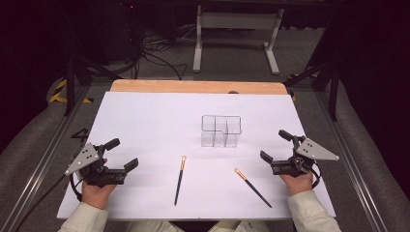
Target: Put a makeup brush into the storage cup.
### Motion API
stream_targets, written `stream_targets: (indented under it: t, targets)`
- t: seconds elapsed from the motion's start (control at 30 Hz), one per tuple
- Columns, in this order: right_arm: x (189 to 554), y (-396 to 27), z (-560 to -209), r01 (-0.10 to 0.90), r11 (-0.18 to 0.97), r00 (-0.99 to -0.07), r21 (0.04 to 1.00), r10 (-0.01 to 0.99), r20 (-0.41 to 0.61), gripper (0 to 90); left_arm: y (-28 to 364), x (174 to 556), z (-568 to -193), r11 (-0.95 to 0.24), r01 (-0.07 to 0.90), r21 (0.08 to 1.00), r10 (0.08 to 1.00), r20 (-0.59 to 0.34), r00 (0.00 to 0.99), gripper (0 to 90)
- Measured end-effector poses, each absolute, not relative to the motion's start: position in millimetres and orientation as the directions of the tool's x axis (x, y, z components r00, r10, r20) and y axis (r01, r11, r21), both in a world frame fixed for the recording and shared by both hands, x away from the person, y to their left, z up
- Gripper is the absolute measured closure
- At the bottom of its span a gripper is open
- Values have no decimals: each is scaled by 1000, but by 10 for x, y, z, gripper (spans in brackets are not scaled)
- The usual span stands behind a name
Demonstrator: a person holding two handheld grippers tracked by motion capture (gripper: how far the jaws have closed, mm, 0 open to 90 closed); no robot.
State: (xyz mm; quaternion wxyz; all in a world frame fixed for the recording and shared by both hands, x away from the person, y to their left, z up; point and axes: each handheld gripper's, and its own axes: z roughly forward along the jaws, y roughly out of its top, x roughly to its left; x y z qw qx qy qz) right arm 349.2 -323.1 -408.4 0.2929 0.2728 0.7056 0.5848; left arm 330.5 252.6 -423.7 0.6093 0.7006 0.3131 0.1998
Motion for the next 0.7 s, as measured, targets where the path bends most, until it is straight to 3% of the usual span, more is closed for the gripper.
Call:
stream_targets:
  t: [0.7]
  targets:
    - [3489,-3240,-4082,43,166,-680,985,728,-92,0,2263,3340,-4077,-67,194,979,642,-107,760,3]
